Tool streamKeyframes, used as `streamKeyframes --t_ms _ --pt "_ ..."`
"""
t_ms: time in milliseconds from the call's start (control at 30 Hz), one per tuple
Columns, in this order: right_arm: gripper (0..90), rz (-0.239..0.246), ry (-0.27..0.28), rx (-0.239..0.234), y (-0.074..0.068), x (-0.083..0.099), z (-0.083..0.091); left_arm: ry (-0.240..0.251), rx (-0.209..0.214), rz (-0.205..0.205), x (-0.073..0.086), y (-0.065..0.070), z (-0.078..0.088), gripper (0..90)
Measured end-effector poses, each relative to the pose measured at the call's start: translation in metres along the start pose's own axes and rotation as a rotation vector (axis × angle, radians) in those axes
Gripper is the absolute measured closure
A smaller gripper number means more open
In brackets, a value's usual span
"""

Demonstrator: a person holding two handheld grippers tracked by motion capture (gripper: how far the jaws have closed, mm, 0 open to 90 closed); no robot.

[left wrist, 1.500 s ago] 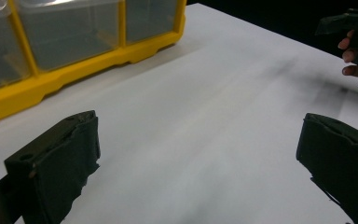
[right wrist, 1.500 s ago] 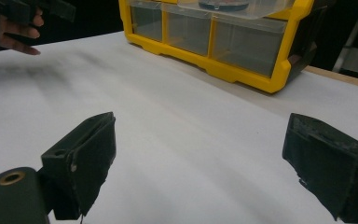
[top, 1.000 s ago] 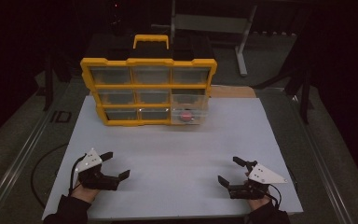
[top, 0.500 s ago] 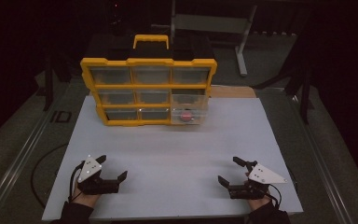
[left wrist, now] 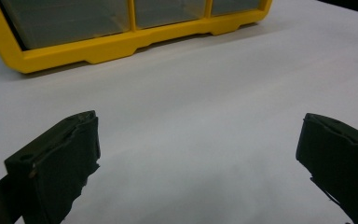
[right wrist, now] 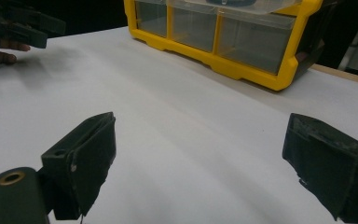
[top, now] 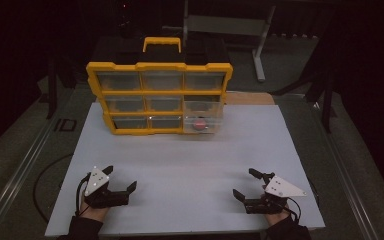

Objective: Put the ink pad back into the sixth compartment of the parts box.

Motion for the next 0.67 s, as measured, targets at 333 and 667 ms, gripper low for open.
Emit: streamKeyframes --t_ms 333,667 --pt "9.6 -0.001 -0.003 -0.002 0.0001 0.0005 -0.0002 0.031 0.018 -0.003 -0.0017 0.001 0.0025 0.2" --pt "9.6 0.004 -0.006 -0.004 0.0 0.001 -0.001 0.046 0.023 -0.002 -0.0027 0.0015 0.0038 0.2"
Point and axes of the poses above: each handheld gripper's, and its own axes: z roughly backward along the jaws, x roughly out of its underside, y roughly to its right, the point moved 1 cm from there along -z, roughly forward along the jaws, and after that the axes turned 13 degrees about z, right-handed, at the moved point
